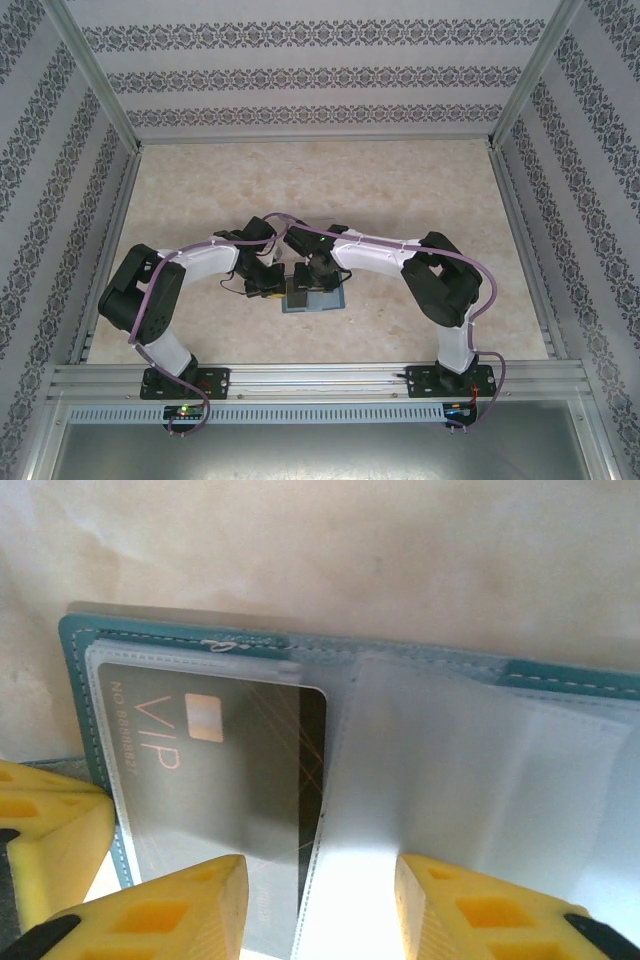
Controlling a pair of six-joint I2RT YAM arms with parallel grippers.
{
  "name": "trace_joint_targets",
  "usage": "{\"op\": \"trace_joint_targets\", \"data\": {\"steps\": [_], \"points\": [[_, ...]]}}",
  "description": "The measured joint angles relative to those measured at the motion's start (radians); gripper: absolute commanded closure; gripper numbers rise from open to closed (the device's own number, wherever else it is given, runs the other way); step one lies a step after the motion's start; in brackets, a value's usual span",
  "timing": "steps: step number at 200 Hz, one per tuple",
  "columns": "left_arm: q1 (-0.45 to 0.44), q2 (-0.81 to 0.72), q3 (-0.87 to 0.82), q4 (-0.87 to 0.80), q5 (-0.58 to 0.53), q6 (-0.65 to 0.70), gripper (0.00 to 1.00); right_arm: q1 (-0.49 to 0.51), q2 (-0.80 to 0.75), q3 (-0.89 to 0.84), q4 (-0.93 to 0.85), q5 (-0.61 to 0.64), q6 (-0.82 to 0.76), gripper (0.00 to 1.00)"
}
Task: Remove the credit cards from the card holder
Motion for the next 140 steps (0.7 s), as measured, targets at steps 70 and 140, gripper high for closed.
{"op": "trace_joint_targets", "data": {"steps": [70,140], "points": [[0.0,0.0,0.0,0.0,0.0,0.0,1.0,0.006,0.0,0.024,-0.072,0.055,-0.016,0.49],[0.0,0.0,0.0,0.0,0.0,0.0,1.0,0.006,0.0,0.027,-0.139,0.109,-0.017,0.45]]}}
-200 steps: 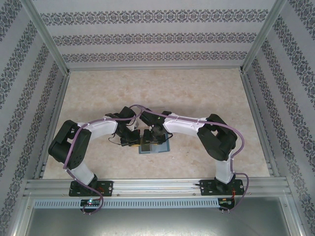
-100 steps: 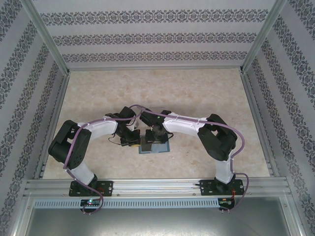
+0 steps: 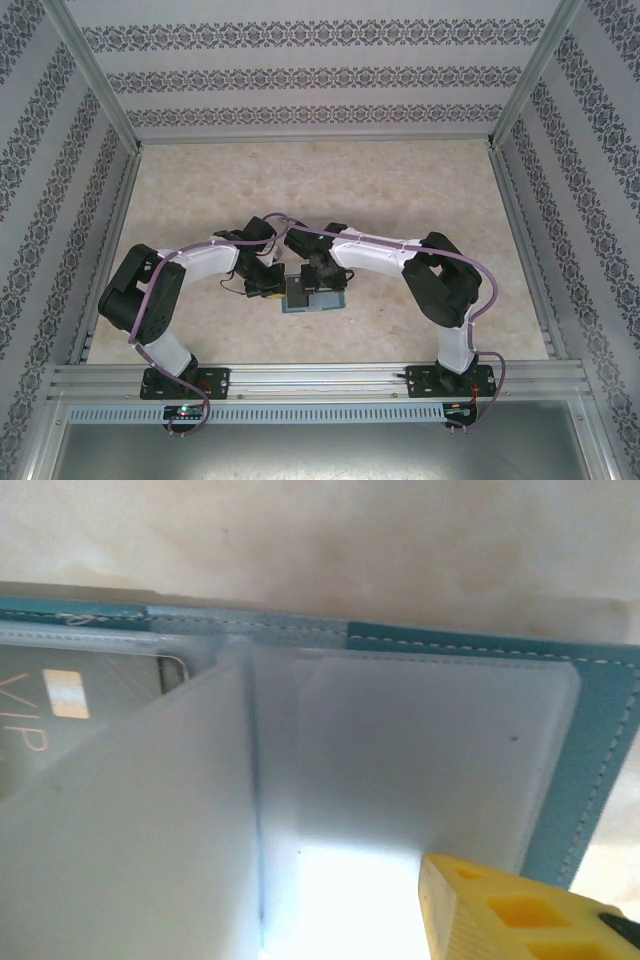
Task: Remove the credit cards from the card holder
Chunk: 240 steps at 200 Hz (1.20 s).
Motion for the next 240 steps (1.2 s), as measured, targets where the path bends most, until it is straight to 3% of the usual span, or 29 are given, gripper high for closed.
{"op": "trace_joint_targets", "data": {"steps": [84,240], "points": [[0.0,0.0,0.002,-0.002,0.0,0.001,1.0,-0.014,-0.024,-0.027,-0.044,0.068,-0.02,0.44],[-0.002,0.024,0.116,-0.038,0.0,0.031,1.0,-0.064,-0.113,-0.15,-0.013,0.049,-0.025,0.47]]}}
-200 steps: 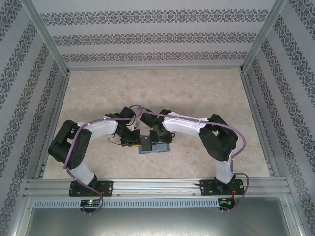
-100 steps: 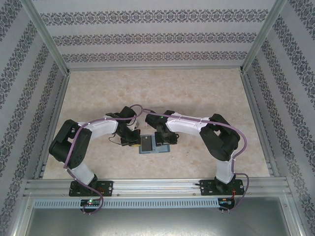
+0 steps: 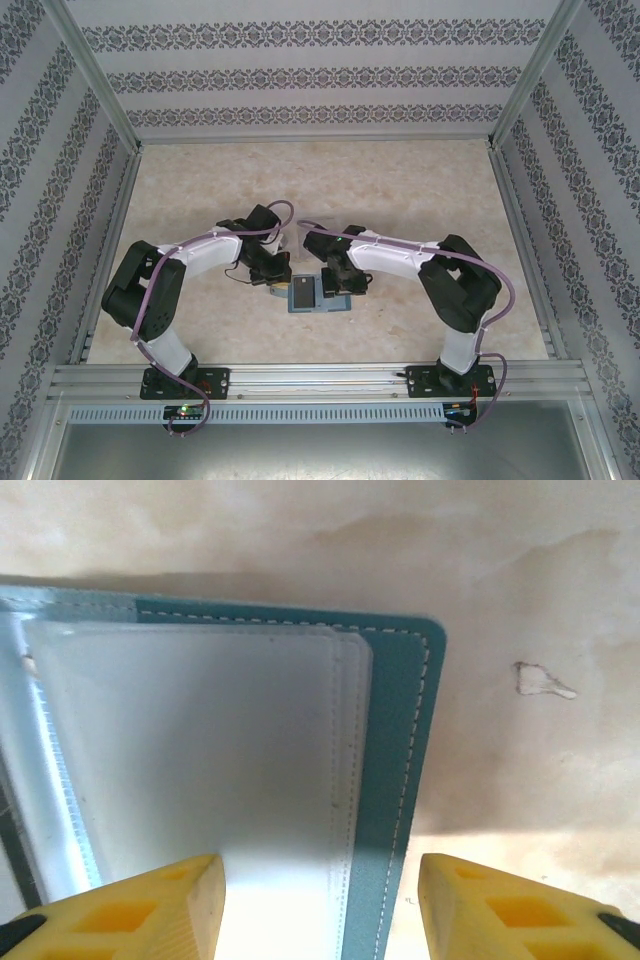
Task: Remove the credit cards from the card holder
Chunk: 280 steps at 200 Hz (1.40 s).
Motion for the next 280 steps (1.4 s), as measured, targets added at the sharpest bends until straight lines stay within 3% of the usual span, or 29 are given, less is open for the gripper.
{"op": "trace_joint_targets", "data": {"steps": [36,76,110,162,179,237,280], "points": [[-0.022,-0.003,0.0,0.0,0.005,-0.01,1.0,-0.018,-0.067,-0.006,0.039,-0.051,0.003,0.51],[-0.041,-0.003,-0.002,0.031,0.03,-0.046,1.0,-0.033,-0.098,-0.035,0.155,-0.159,0.025,0.63],[-0.052,-0.003,-0.006,0.064,0.045,-0.076,1.0,-0.037,-0.098,-0.043,0.214,-0.219,0.035,0.65],[-0.067,0.014,-0.017,0.085,0.053,-0.092,1.0,-0.055,-0.111,-0.071,0.224,-0.222,0.034,0.91],[-0.069,0.019,-0.024,0.084,0.053,-0.092,1.0,-0.059,-0.113,-0.084,0.217,-0.215,0.03,0.96],[-0.069,0.057,-0.026,0.081,0.042,-0.083,1.0,-0.063,-0.096,-0.091,0.171,-0.12,-0.01,0.96],[-0.069,0.059,-0.024,0.08,0.042,-0.067,1.0,-0.061,-0.039,-0.099,0.171,-0.072,-0.046,0.81]]}}
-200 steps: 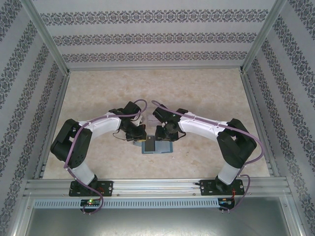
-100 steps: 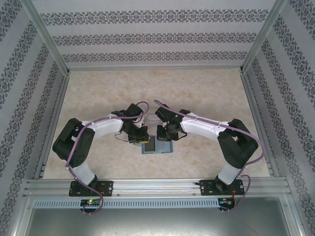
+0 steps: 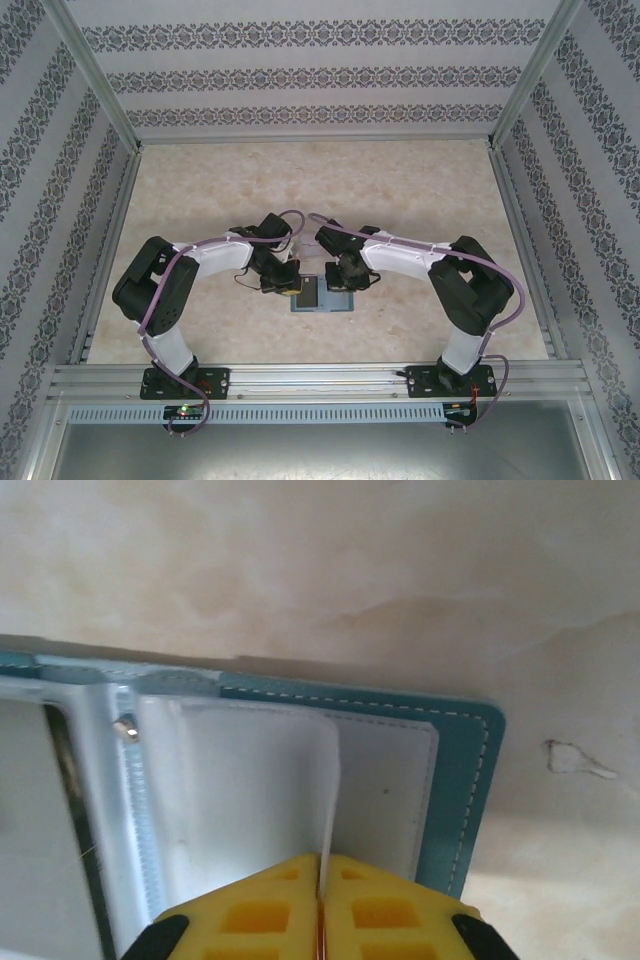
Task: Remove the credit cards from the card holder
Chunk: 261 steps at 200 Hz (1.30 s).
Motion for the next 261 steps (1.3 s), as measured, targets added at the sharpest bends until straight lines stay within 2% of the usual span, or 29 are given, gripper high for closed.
{"op": "trace_joint_targets", "data": {"steps": [56,97,139,173,203,235,261], "points": [[0.0,0.0,0.004,-0.007,-0.004,0.007,1.0,0.026,0.005,0.02,-0.064,0.092,-0.024,0.66],[0.0,0.0,0.014,-0.027,-0.017,0.007,1.0,0.026,-0.001,0.045,-0.179,0.168,-0.033,0.64],[0.0,-0.006,0.024,-0.043,-0.023,0.006,1.0,0.026,-0.068,0.085,-0.23,0.165,-0.032,0.67],[0.0,-0.015,0.024,-0.042,-0.019,0.005,1.0,0.026,-0.15,0.109,-0.203,0.097,-0.024,0.73],[0.0,-0.016,0.024,-0.042,-0.015,0.005,1.0,0.024,-0.185,0.105,-0.098,-0.03,0.015,0.74],[0.0,-0.016,0.024,-0.042,-0.015,0.004,1.0,0.024,-0.156,0.057,0.084,-0.182,0.089,0.76],[0.0,-0.016,0.024,-0.041,-0.015,-0.003,1.0,0.024,-0.087,0.014,0.194,-0.245,0.136,0.77]]}}
